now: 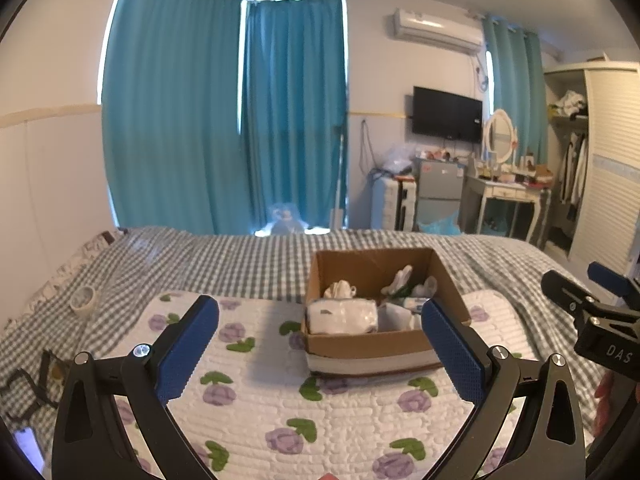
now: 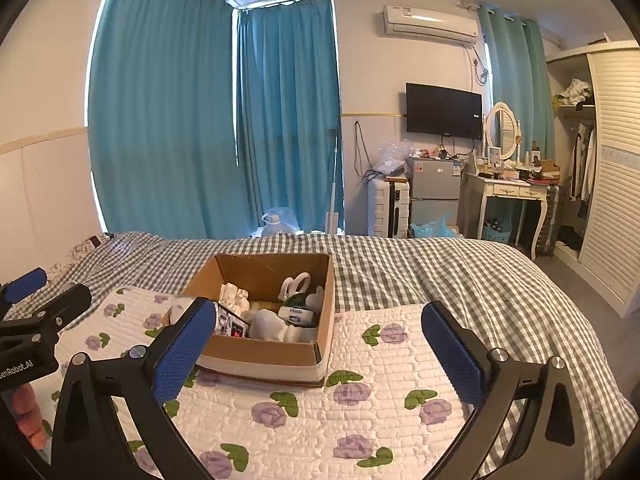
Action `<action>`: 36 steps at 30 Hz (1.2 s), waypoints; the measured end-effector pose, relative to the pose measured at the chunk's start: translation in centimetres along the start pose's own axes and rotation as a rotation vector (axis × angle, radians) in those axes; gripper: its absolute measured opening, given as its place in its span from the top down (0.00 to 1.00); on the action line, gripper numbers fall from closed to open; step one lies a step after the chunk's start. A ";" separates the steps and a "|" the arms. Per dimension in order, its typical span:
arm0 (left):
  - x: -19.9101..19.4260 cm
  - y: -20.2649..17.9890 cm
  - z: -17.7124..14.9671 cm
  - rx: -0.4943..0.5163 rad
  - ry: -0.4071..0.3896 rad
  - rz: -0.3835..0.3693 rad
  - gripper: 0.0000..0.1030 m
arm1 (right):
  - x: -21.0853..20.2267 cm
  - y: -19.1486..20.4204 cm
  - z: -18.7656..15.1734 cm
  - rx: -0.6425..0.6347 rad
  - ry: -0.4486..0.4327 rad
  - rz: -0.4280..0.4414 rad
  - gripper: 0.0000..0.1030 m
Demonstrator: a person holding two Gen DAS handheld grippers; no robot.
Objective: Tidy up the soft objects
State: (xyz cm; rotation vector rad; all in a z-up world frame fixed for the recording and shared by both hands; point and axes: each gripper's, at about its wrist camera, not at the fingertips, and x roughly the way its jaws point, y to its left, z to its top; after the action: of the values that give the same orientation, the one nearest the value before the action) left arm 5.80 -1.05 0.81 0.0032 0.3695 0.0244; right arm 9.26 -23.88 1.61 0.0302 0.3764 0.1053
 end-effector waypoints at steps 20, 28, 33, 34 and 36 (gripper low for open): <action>0.0 -0.4 -0.2 0.011 -0.001 0.003 0.00 | 0.0 -0.3 -0.2 0.019 0.006 0.007 0.00; 0.1 -0.5 -0.3 0.008 0.011 -0.008 0.00 | -0.1 -0.3 -0.3 0.018 0.006 0.006 0.00; 0.1 -0.5 -0.2 0.006 0.013 -0.013 0.00 | -0.1 -0.3 -0.3 0.021 0.007 0.009 0.00; 0.1 -0.5 -0.2 0.006 0.013 -0.013 0.00 | -0.1 -0.3 -0.4 0.020 0.007 0.008 0.00; 0.1 -0.5 -0.2 0.008 0.016 -0.014 0.00 | -0.1 -0.2 -0.4 0.021 0.007 0.009 0.00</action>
State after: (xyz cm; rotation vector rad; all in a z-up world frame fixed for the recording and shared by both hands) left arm 5.83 -1.54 0.57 0.0081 0.3852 0.0089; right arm 9.10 -24.13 1.27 0.0522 0.3841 0.1108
